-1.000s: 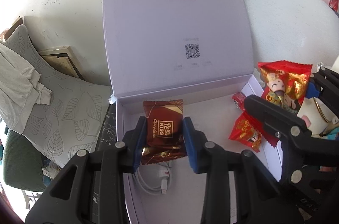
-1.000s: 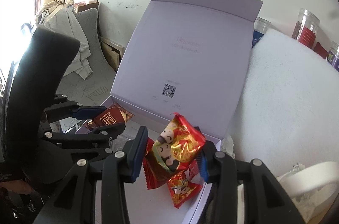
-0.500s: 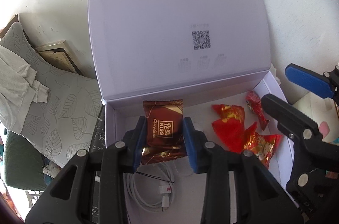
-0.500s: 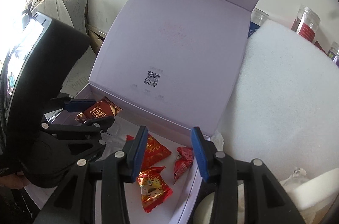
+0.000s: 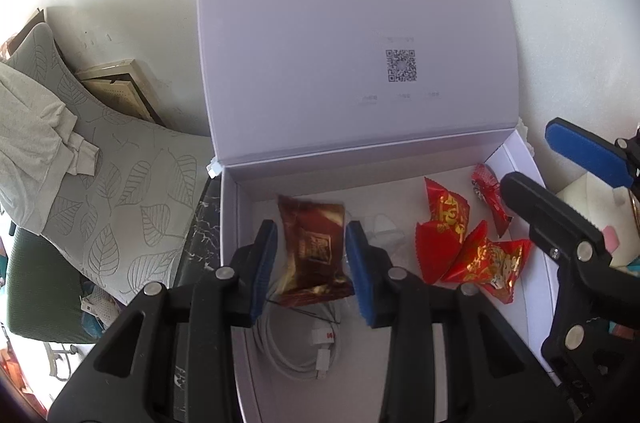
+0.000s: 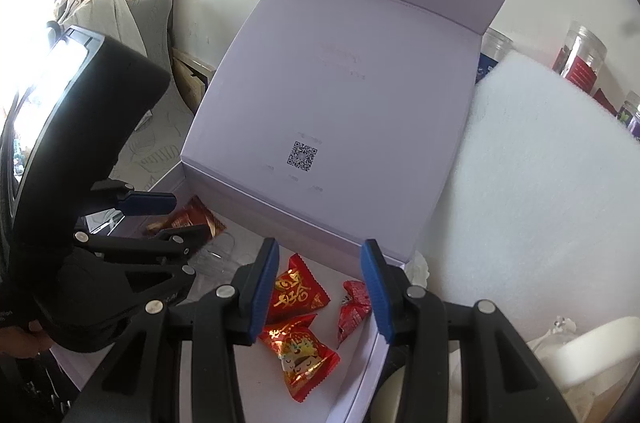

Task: Organize objects
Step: 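Open the right tool dropping the cartoon packet into the box while the left tool releases the chocolate, then withdraw both open tools from the lavender box back over the table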

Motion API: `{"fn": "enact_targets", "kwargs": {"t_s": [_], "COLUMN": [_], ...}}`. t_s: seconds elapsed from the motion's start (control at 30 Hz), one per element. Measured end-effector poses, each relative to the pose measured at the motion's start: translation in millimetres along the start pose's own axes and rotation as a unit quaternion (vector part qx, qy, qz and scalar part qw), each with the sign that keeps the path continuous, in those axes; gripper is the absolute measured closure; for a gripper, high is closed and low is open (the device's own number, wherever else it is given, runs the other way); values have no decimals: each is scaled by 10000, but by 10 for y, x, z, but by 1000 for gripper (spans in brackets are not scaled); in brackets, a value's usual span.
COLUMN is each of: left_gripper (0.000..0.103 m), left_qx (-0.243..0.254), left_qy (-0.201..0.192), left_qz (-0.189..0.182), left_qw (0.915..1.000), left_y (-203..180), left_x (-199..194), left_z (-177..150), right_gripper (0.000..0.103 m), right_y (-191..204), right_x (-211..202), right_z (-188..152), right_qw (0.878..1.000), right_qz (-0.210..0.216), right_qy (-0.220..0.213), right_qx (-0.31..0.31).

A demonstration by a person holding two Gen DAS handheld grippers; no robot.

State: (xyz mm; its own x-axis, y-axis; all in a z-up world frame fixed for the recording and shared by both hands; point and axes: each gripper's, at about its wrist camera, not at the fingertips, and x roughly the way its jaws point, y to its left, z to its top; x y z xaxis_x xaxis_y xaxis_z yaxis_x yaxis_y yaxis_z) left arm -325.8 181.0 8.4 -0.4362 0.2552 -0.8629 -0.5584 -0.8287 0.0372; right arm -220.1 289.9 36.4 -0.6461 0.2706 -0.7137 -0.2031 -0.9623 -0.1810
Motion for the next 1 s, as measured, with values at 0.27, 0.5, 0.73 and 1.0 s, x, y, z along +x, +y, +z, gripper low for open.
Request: {"fn": "enact_targets", "kwargs": {"t_s": [0.27, 0.5, 0.73, 1.0], "left_gripper": [57, 53, 51, 47], "left_qx": [-83, -89, -181, -245], "left_qy": [-151, -310, -386, -531], "left_qz": [254, 405, 418, 433], "left_qw": [9995, 9987, 9982, 9973], "left_y": [102, 154, 171, 192], "left_x": [-286, -549, -761, -1025], "left_z": [-27, -76, -165, -260], "right_gripper": [59, 55, 51, 45], "right_y": [-36, 0, 22, 14], "right_x": [-146, -294, -471, -722], "right_z": [9, -12, 16, 22], "right_qw": [9997, 9995, 9995, 9990], "right_qz": [98, 185, 94, 145], "right_qy": [-94, -158, -216, -258], "right_qx": [207, 197, 200, 326]}}
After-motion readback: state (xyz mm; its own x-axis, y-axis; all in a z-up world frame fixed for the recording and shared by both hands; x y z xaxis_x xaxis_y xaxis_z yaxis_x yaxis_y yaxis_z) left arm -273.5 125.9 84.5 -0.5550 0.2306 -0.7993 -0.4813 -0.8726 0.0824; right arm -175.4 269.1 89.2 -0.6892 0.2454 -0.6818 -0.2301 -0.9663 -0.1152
